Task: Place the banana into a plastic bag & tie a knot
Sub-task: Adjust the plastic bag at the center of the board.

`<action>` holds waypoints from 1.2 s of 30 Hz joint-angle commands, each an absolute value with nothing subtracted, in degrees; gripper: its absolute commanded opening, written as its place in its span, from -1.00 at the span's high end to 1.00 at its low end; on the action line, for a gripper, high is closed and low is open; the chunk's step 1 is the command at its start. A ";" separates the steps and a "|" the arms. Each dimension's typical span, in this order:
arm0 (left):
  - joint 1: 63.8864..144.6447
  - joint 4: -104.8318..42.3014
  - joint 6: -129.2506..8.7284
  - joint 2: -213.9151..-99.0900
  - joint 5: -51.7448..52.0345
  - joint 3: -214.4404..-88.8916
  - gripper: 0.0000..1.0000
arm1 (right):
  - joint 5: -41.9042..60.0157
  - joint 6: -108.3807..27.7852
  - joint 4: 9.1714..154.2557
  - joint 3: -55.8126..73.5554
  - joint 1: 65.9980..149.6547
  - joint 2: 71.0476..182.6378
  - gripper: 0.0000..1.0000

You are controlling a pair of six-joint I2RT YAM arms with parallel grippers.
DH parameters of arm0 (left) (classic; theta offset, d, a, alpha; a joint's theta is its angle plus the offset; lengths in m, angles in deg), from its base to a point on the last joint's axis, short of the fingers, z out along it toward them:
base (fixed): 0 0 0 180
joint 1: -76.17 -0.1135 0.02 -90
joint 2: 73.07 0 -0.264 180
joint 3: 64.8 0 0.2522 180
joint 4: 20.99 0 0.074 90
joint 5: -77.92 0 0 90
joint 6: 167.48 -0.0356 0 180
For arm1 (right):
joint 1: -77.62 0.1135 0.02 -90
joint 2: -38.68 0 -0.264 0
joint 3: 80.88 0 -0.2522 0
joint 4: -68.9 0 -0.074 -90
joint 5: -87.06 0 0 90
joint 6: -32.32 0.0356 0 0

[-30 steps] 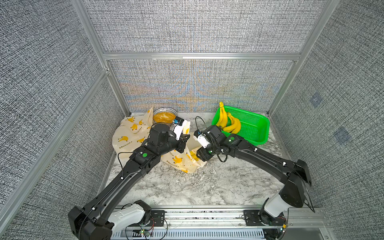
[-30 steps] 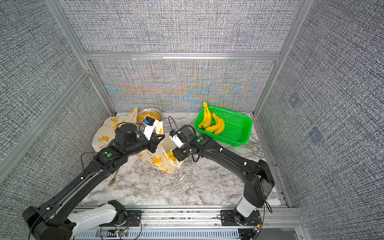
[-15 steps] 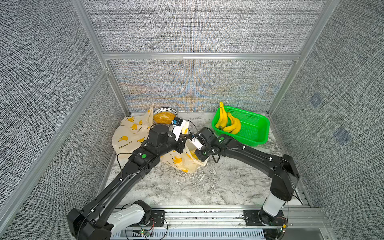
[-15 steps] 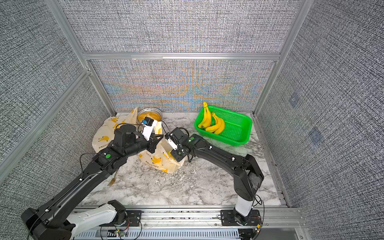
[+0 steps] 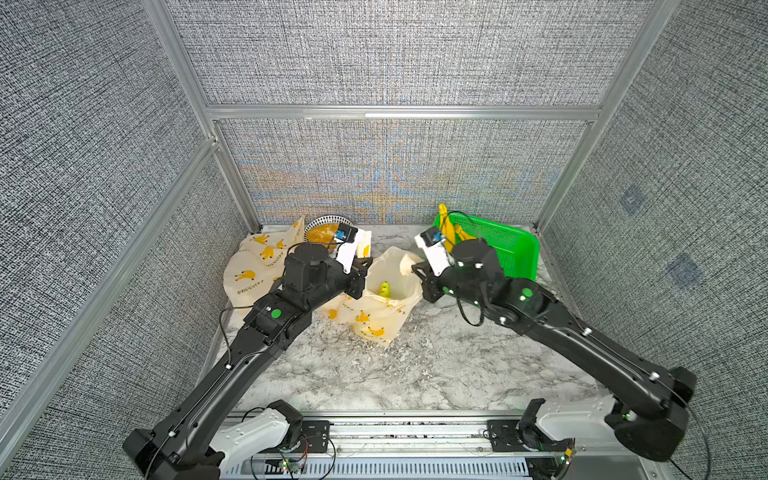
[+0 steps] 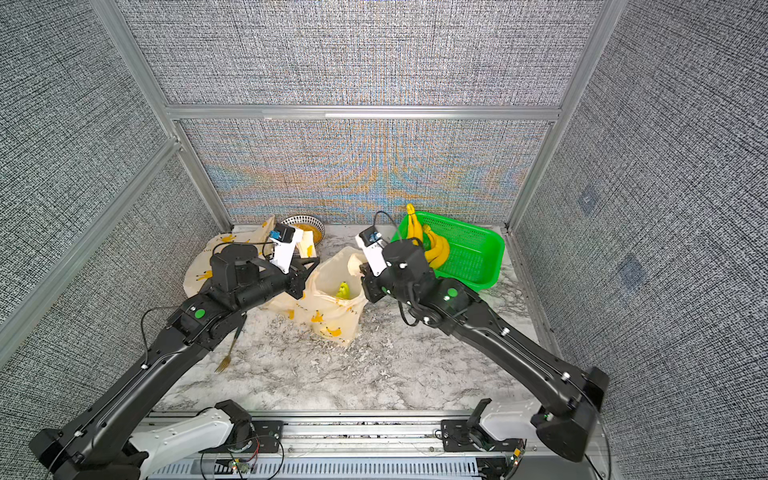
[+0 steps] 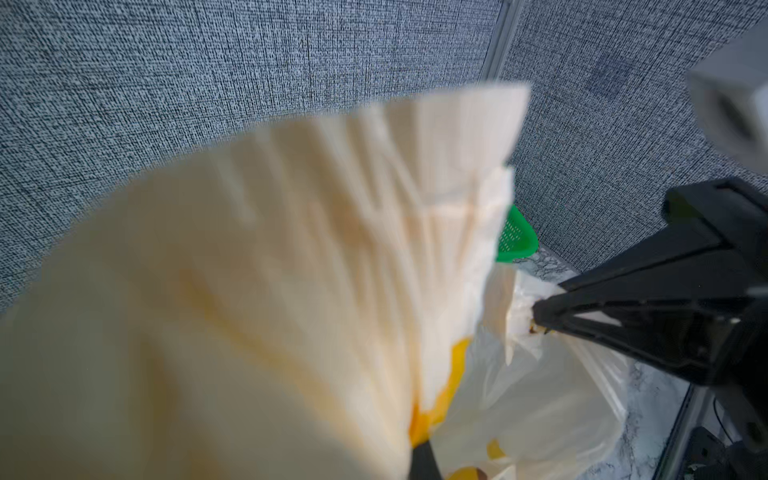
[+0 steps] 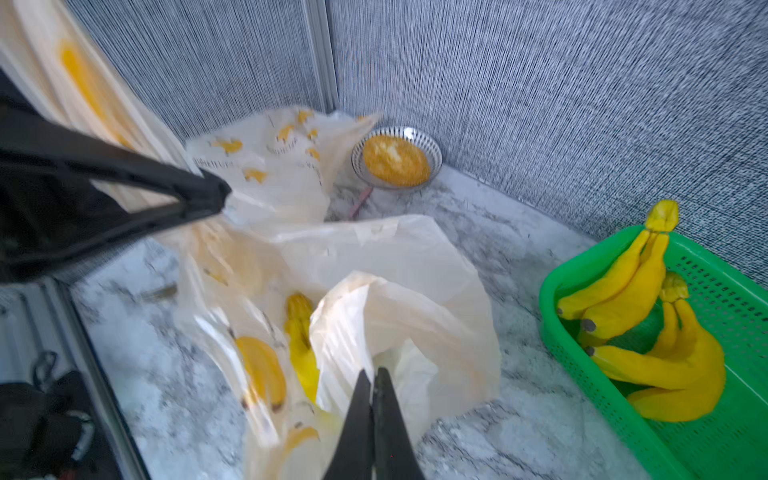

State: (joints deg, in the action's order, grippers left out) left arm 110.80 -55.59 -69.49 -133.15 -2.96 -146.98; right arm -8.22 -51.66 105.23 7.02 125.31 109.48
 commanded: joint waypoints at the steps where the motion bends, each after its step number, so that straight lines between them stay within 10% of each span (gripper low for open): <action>1: 110.71 -54.87 -67.73 -131.55 0.07 -147.82 1.00 | -3.53 -48.10 93.29 9.54 124.36 104.15 1.00; 5: 110.71 -53.22 -67.10 -131.12 1.88 -146.94 1.00 | -0.12 -45.63 85.67 15.56 123.01 99.32 1.00; 20: 110.67 -53.03 -71.03 -134.32 8.08 -144.04 1.00 | 22.63 -51.01 92.85 13.65 108.84 98.42 -0.80; 36: 108.70 -74.97 -81.39 -141.24 3.65 -160.67 1.00 | 49.54 -61.31 104.76 11.05 95.41 102.89 -0.91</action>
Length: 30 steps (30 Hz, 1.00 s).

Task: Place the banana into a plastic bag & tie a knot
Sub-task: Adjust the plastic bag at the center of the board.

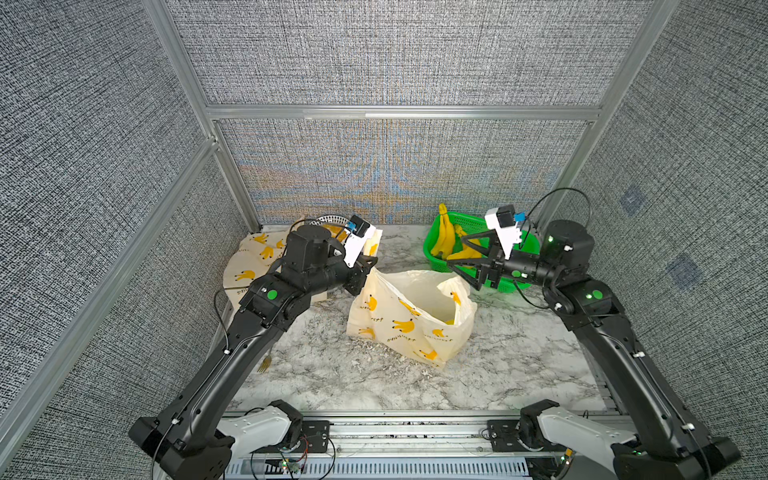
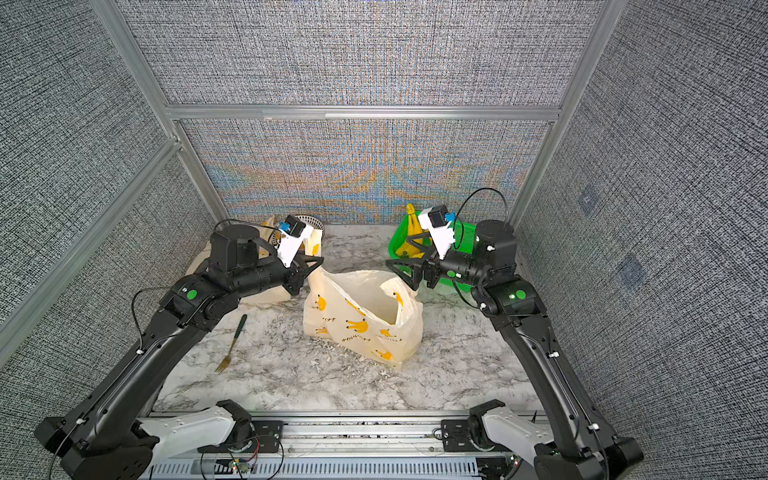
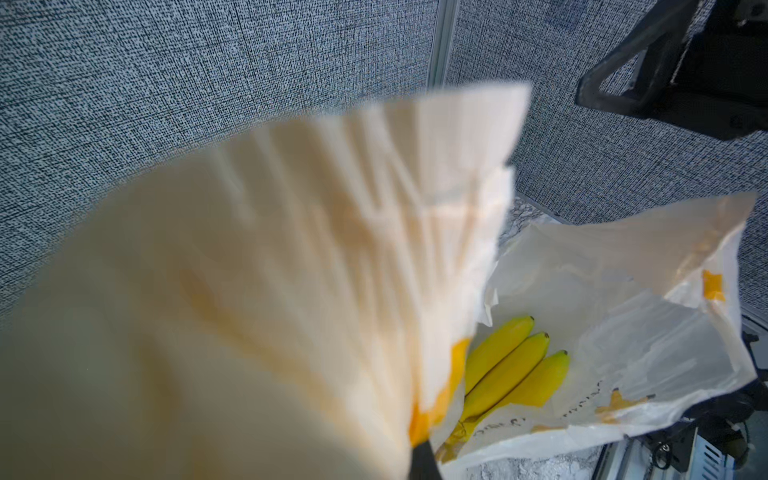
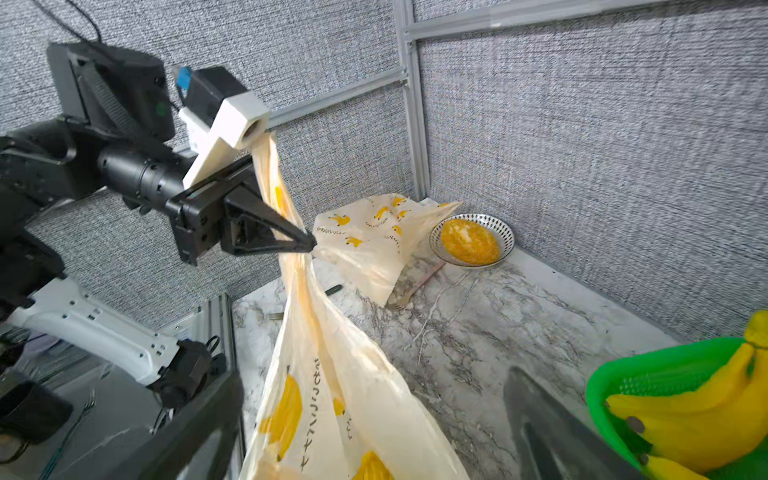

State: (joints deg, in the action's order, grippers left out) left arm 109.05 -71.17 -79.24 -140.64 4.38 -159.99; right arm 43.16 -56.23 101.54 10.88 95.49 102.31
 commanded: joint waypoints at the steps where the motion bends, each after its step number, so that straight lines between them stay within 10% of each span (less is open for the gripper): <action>1: 108.60 -75.13 -81.44 -141.44 3.80 -160.53 1.00 | 50.02 -61.89 104.66 11.54 95.45 102.93 -0.89; 16: 108.07 -73.53 -81.08 -142.77 5.76 -158.72 1.00 | 49.51 -70.52 111.72 10.43 100.80 107.66 -0.59; 20: 107.98 -73.42 -81.00 -142.73 6.10 -158.63 1.00 | 47.80 -70.73 112.39 10.55 101.33 107.94 -0.28; 26: 107.90 -73.25 -80.82 -142.34 6.45 -158.54 1.00 | 46.09 -68.27 110.68 8.80 101.34 107.17 1.00; 30: 107.90 -73.50 -80.22 -141.97 6.90 -159.62 1.00 | 39.21 -55.27 93.53 9.25 101.33 102.63 1.00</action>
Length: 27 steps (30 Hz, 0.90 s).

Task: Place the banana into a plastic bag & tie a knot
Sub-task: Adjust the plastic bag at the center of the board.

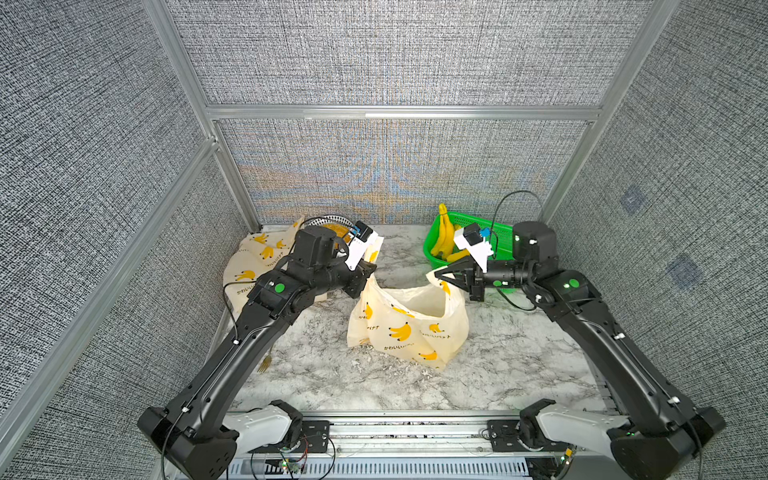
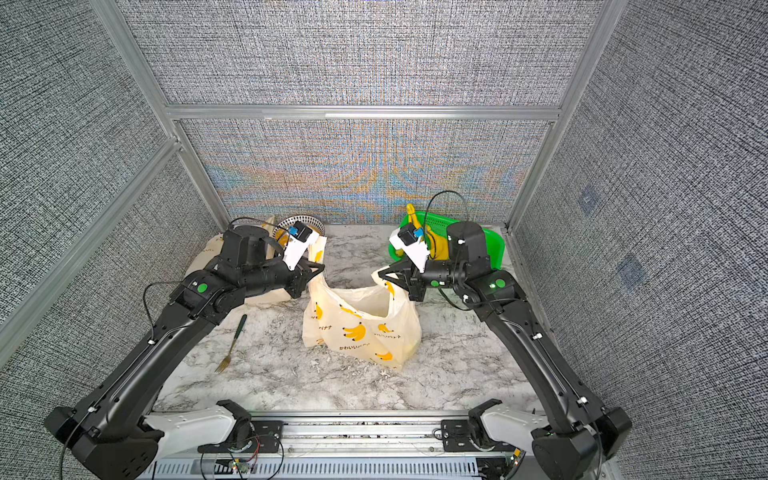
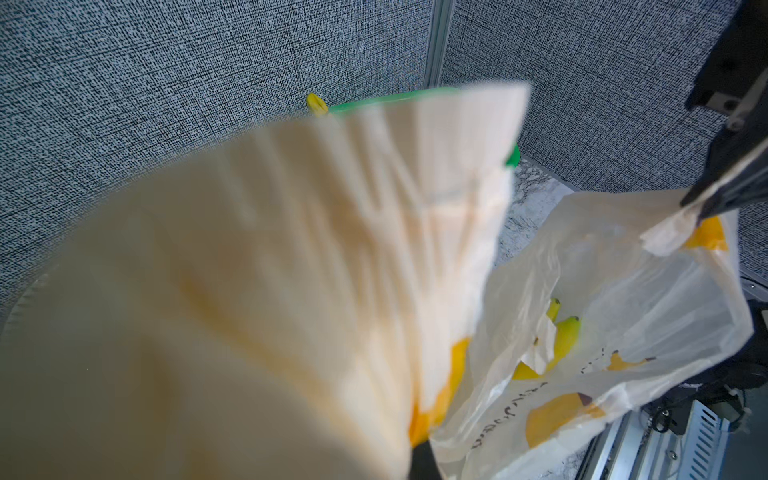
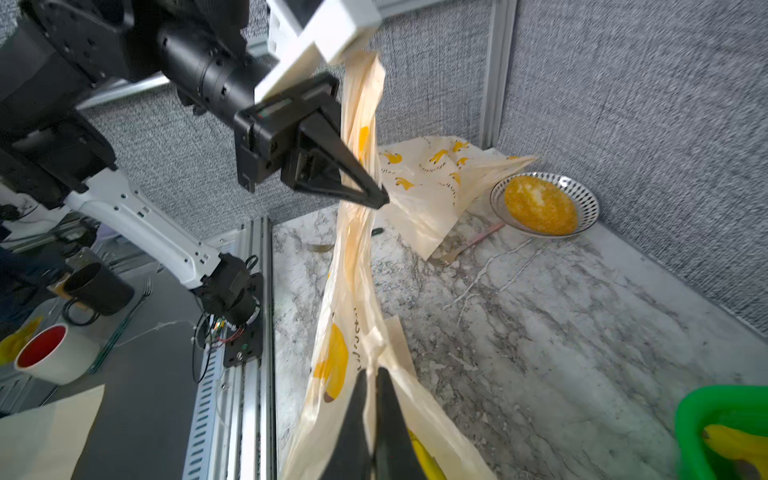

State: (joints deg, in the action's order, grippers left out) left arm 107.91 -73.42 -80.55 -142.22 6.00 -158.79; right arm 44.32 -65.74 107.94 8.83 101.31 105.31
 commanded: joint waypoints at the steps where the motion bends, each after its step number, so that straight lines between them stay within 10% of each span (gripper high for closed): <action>1: 107.90 -73.57 -80.04 -141.79 7.02 -160.00 1.00 | 37.54 -50.92 86.83 10.54 101.31 101.22 1.00; 6: 107.90 -73.55 -79.47 -139.73 6.35 -161.15 1.00 | 34.07 -35.52 64.44 13.21 101.50 100.10 1.00; 27: 107.90 -78.00 -80.11 -151.09 13.60 -168.09 1.00 | 37.22 -48.50 76.48 15.31 102.45 105.16 1.00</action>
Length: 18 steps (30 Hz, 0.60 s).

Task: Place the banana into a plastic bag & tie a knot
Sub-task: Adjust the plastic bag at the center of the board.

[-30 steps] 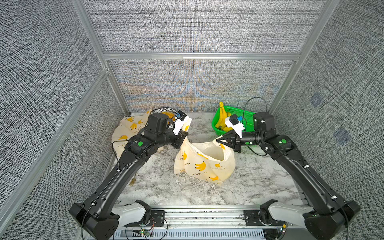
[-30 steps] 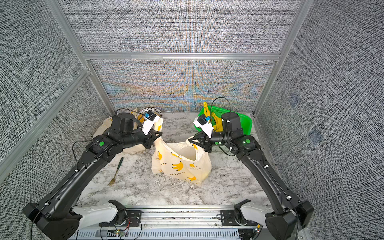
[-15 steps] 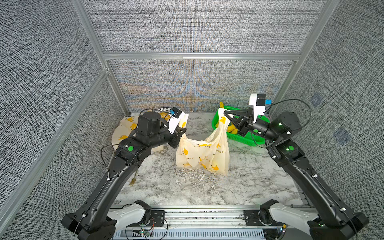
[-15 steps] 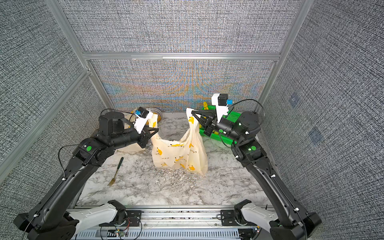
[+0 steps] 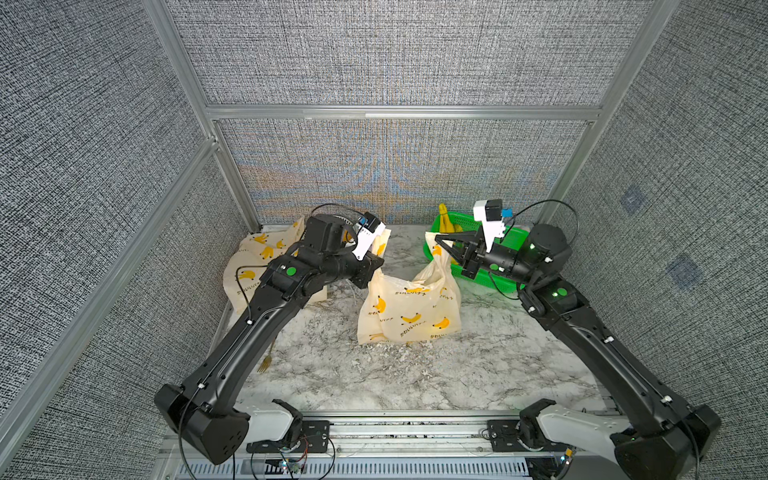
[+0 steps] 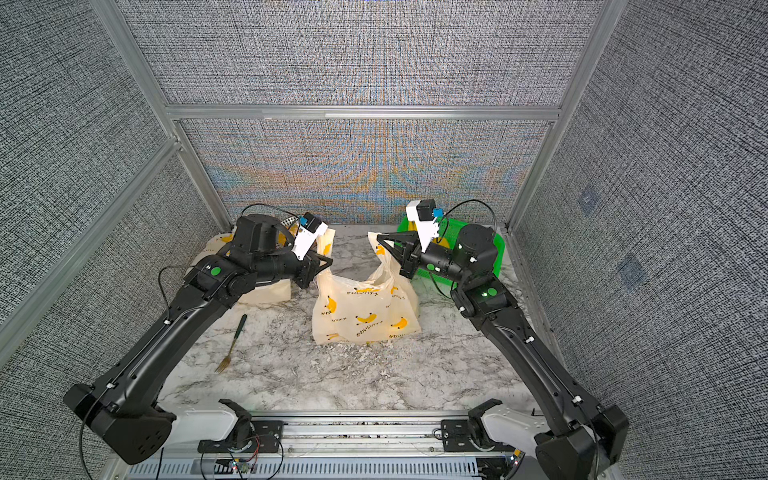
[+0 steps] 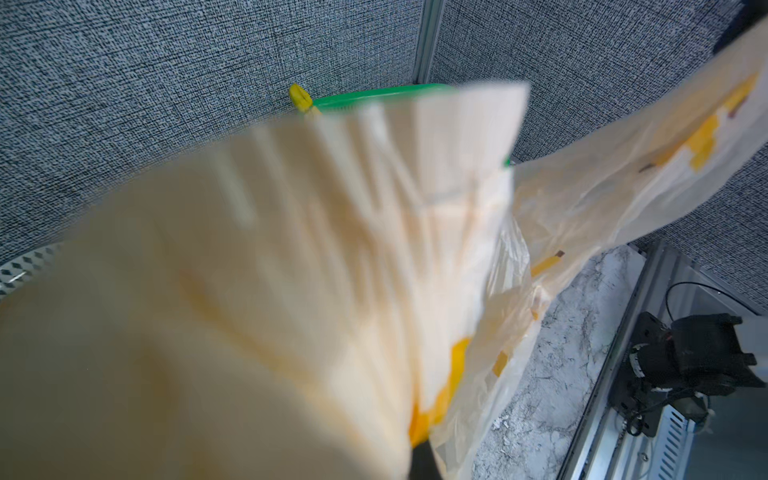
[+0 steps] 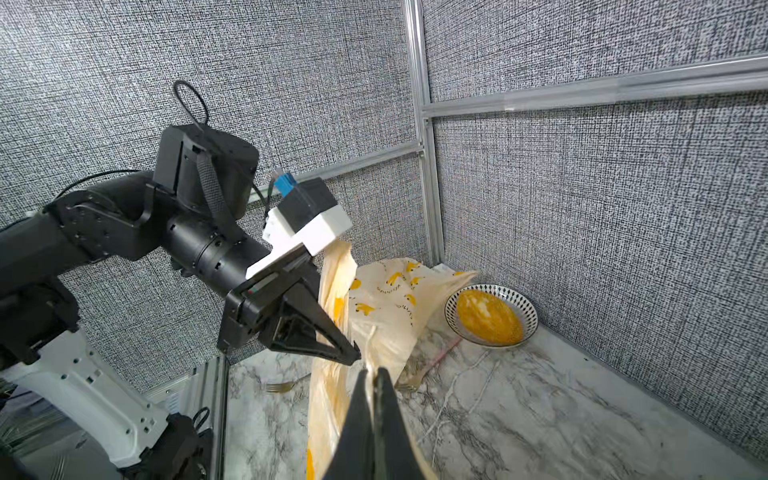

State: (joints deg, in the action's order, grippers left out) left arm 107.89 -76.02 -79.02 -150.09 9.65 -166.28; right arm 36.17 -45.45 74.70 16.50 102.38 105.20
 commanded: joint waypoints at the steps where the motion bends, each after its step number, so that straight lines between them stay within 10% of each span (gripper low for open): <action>1: 107.90 -78.53 -80.19 -151.60 14.28 -168.82 1.00 | 37.22 -49.22 77.57 14.70 102.43 105.13 0.81; 10: 107.92 -82.66 -82.43 -154.64 17.29 -173.16 1.00 | 36.89 -52.23 79.81 16.35 97.95 100.47 -0.86; 18: 107.98 -85.73 -85.11 -157.10 16.35 -175.45 1.00 | 42.49 -41.67 67.53 28.31 86.28 91.50 -0.95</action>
State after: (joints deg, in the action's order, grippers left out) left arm 107.96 -83.89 -83.31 -156.75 15.93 -174.87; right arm 39.08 -47.33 75.22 25.90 88.56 93.35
